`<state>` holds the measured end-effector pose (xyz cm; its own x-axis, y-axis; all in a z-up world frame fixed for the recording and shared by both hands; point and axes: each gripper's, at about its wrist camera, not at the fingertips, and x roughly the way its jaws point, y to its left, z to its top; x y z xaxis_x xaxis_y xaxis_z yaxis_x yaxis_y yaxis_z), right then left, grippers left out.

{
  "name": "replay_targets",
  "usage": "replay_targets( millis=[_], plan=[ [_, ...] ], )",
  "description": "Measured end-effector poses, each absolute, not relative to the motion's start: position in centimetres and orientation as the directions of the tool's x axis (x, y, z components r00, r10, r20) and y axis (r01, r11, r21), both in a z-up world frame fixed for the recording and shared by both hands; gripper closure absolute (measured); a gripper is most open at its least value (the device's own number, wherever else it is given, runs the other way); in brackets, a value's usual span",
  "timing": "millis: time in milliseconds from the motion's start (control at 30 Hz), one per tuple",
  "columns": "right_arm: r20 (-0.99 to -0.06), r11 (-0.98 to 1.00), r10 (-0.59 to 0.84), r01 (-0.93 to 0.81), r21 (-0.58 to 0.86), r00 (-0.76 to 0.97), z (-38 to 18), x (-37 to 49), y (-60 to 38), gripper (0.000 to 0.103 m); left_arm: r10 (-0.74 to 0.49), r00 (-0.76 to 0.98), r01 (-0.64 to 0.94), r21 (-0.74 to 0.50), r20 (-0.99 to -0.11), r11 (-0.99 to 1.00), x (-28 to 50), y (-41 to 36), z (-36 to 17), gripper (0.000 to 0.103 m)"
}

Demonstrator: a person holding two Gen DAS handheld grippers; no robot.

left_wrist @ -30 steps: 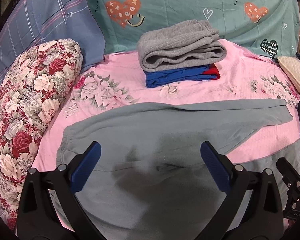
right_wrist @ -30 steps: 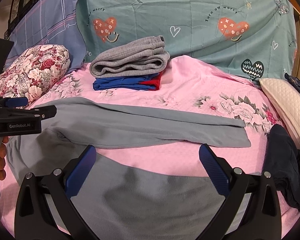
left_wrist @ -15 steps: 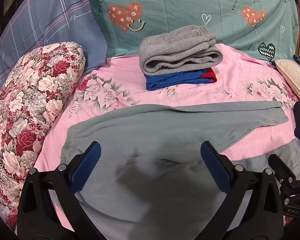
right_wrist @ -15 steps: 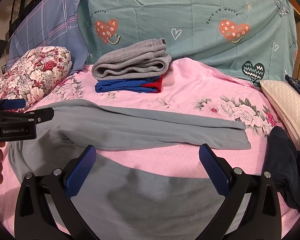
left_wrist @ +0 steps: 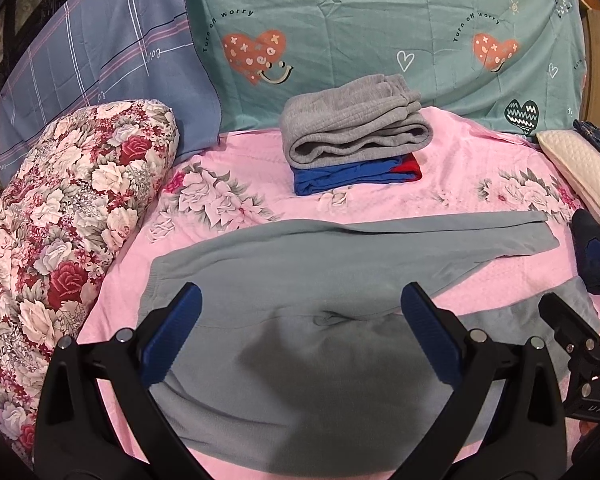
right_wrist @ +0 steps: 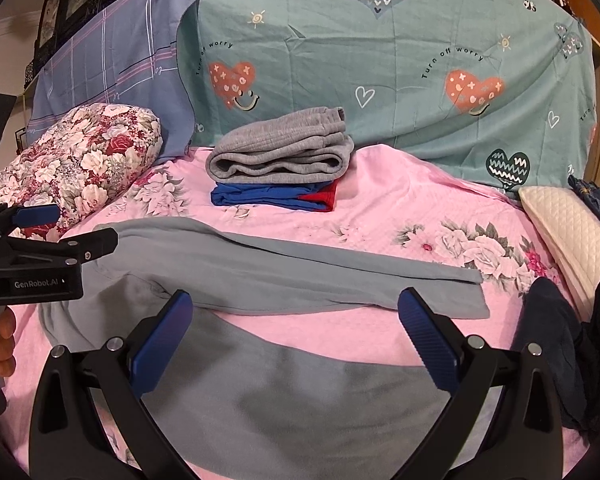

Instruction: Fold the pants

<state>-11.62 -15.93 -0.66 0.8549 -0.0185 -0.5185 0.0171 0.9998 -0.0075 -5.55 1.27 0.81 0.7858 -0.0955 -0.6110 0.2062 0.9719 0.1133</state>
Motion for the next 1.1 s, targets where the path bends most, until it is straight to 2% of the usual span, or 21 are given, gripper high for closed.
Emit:
replay_targets(
  millis=[200,467,600,700,733,833,900,1100],
  plan=[
    [-0.534,0.999,-0.042,0.036,-0.021,0.844,-0.5,-12.7,-16.5,0.001,-0.129,0.785,0.229,0.091,-0.606,0.969,-6.4,1.5,1.2,0.002],
    [-0.570,0.999,-0.031,0.034,-0.005,0.821,-1.0,-12.8,-16.9,0.001,-0.198,0.715,0.258,-0.010,-0.671,0.966,-6.2,2.9,0.6,0.002],
    [-0.585,0.999,-0.023,0.039,0.014,0.810,-0.8,-13.6,-17.8,0.001,-0.197,0.669,0.263,-0.019,-0.717,0.965,-6.6,5.9,-0.2,0.002],
    [-0.591,0.998,-0.048,0.057,-0.005,0.805,-0.7,-14.5,-18.9,0.001,-0.290,0.563,0.248,-0.177,-0.774,0.953,-6.4,10.8,-1.7,0.002],
    [-0.594,0.998,-0.053,0.061,-0.006,0.803,-0.8,-14.7,-19.2,0.001,-0.360,0.504,0.214,-0.291,-0.785,0.933,-6.1,13.2,-2.6,0.002],
    [-0.625,0.997,-0.053,0.076,0.011,0.779,-1.6,-14.8,-20.4,0.001,-0.479,0.411,0.042,-0.509,-0.776,0.860,-5.1,18.5,-5.3,0.002],
    [-0.654,0.996,-0.034,0.083,0.045,0.756,-2.4,-14.7,-21.1,0.001,-0.501,0.400,-0.045,-0.562,-0.768,0.826,-4.8,20.9,-6.8,0.002],
    [-0.715,0.989,0.010,0.097,0.108,0.699,-3.8,-15.8,-22.6,0.001,-0.482,0.385,-0.154,-0.570,-0.787,0.807,-4.2,23.8,-9.1,0.003]
  ],
)
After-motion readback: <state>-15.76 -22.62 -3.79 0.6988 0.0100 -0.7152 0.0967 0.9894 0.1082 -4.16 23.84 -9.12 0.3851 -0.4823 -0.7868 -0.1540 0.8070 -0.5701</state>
